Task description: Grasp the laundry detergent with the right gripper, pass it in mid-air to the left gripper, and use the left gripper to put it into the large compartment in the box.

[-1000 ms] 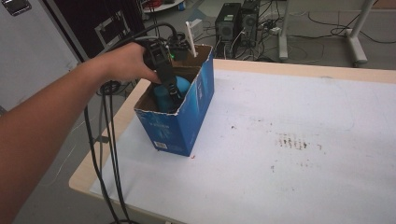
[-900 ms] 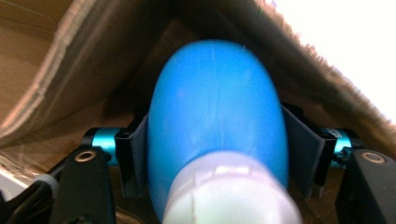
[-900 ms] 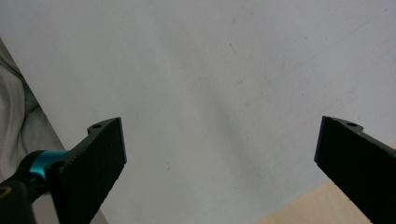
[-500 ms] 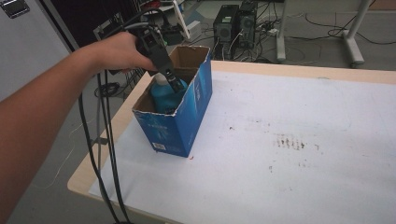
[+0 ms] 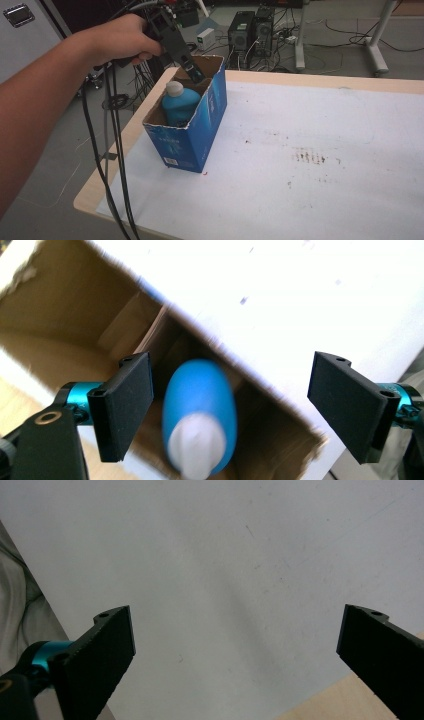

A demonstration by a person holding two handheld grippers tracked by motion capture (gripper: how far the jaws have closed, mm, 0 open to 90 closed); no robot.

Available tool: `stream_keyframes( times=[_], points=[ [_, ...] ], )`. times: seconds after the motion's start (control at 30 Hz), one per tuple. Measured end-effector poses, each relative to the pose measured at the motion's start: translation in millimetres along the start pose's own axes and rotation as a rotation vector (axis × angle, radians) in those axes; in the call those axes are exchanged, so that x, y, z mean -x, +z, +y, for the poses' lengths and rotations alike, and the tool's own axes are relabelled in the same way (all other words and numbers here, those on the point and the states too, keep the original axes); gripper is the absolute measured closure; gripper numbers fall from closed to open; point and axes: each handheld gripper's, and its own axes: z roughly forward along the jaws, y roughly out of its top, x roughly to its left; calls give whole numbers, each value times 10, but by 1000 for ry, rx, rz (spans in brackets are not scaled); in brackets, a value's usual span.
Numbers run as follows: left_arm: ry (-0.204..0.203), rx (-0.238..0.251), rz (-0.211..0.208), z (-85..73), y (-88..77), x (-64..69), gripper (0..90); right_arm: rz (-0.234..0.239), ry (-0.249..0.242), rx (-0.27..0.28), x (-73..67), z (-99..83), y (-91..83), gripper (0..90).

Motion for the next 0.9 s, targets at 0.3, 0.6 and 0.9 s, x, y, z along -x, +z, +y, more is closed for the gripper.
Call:
stream_keyframes(
  times=[0.3,0.6,0.9],
  points=[
    [77,-40,17,238,138,178,47,-1,3,14,-18,-13,19,14],
    [112,-31,22,408,165,275,15,-5,14,23,-13,-21,3,14],
    [148,32,32,664,121,443,16,-6,5,36,-31,12,5,14]
  ],
)
